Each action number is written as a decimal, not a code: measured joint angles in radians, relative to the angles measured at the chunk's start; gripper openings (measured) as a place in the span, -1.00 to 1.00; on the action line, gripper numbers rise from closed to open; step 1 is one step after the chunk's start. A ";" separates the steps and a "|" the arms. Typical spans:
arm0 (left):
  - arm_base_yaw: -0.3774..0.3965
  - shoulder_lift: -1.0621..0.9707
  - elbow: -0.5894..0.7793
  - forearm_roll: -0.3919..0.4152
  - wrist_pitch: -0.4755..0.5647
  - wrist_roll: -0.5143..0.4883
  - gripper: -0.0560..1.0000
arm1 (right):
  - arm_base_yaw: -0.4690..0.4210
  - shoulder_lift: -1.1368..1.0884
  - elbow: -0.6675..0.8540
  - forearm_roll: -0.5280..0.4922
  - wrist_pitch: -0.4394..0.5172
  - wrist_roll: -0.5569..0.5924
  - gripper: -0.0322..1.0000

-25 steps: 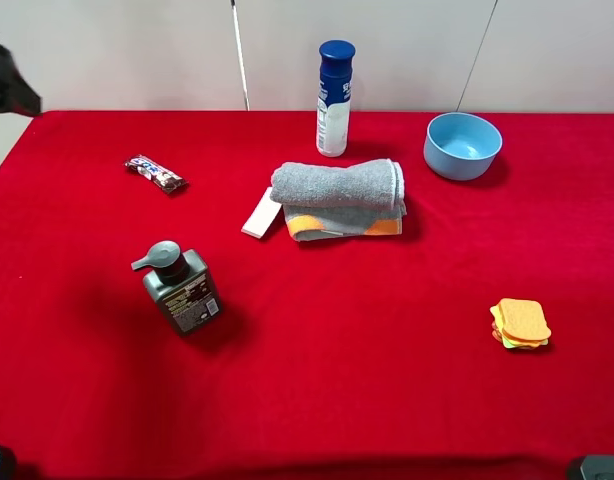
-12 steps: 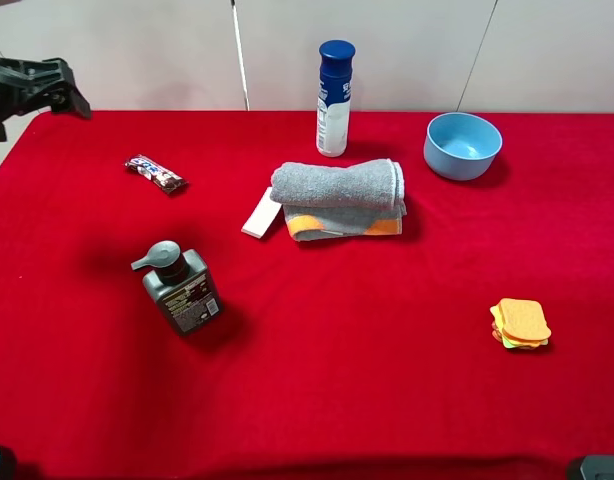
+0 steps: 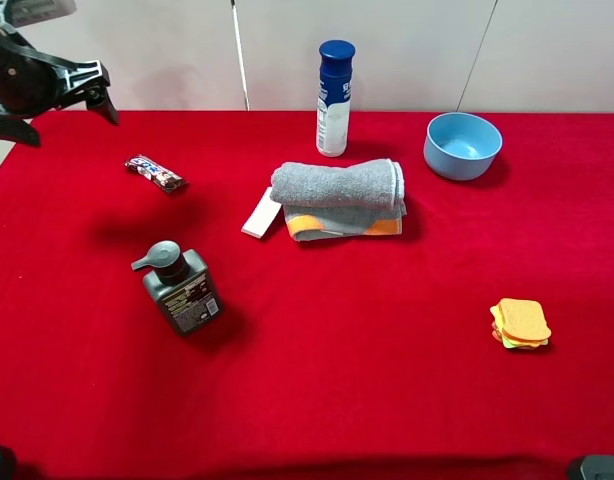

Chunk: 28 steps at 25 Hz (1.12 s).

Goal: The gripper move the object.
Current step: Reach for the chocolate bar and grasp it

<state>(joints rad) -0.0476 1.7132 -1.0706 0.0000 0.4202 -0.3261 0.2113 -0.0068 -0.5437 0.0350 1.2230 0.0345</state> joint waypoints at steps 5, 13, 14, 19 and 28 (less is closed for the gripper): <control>-0.011 0.091 -0.101 0.000 0.112 -0.001 0.92 | 0.000 0.000 0.000 0.000 0.000 0.000 0.41; -0.044 0.257 -0.256 -0.037 0.211 -0.051 0.92 | 0.000 0.000 0.000 0.000 0.000 0.000 0.41; -0.046 0.276 -0.273 -0.048 0.211 -0.068 0.92 | 0.000 0.000 0.000 0.000 0.000 0.000 0.41; -0.067 0.331 -0.311 -0.069 0.195 -0.150 0.92 | 0.000 0.000 0.000 0.000 0.000 0.000 0.41; -0.079 0.395 -0.330 -0.080 0.147 -0.261 0.92 | 0.000 0.000 0.000 0.000 0.000 0.000 0.41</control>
<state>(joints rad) -0.1270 2.1079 -1.4008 -0.0803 0.5671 -0.5870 0.2113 -0.0068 -0.5437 0.0350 1.2230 0.0345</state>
